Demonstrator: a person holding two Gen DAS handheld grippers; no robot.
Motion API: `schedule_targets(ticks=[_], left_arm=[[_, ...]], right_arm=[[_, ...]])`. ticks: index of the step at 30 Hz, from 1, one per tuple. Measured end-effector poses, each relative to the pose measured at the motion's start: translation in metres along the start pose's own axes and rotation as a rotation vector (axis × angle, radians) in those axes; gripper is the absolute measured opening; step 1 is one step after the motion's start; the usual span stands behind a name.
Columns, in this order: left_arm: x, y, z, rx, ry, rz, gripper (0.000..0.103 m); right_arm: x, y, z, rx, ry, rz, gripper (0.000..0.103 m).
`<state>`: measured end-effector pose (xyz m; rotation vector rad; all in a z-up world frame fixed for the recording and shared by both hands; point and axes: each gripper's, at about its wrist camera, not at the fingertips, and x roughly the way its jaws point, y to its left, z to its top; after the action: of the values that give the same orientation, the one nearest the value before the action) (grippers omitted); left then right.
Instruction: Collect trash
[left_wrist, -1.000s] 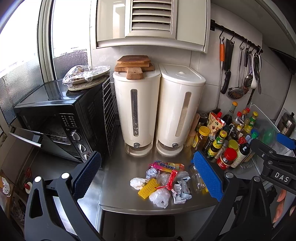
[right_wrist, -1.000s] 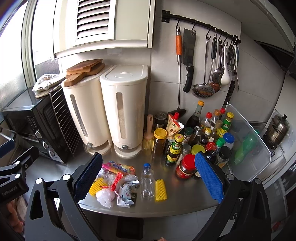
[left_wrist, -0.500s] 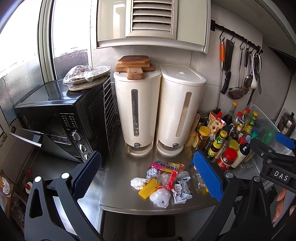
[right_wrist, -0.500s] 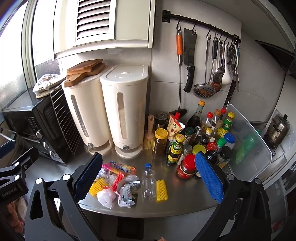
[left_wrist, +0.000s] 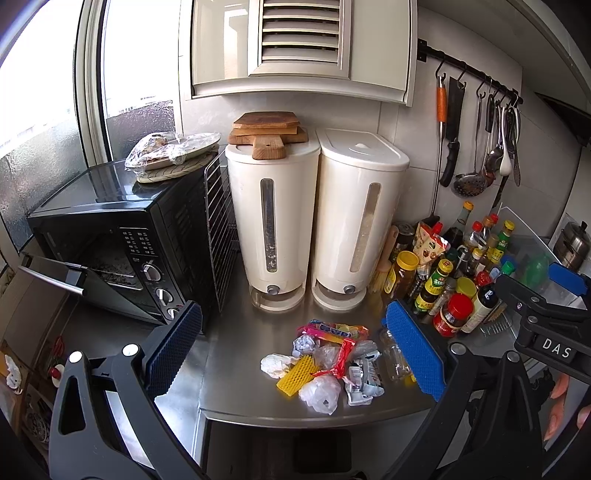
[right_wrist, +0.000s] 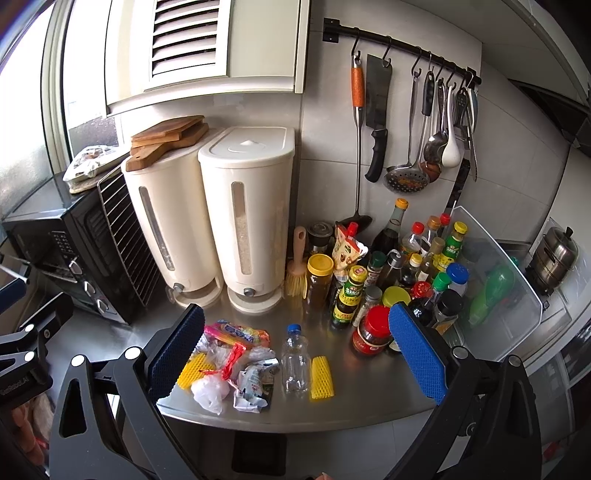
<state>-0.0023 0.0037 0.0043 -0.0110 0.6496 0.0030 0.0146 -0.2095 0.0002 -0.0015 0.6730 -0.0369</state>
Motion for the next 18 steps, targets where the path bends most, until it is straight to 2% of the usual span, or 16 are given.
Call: schedule_targets(ticks=[18], left_arm=[[0.0025,0.0045,0.0022,-0.012,-0.001,-0.006,0.095]], right_arm=[[0.0018,-0.0008,0.0028,0.001,0.001,0.001,0.1]])
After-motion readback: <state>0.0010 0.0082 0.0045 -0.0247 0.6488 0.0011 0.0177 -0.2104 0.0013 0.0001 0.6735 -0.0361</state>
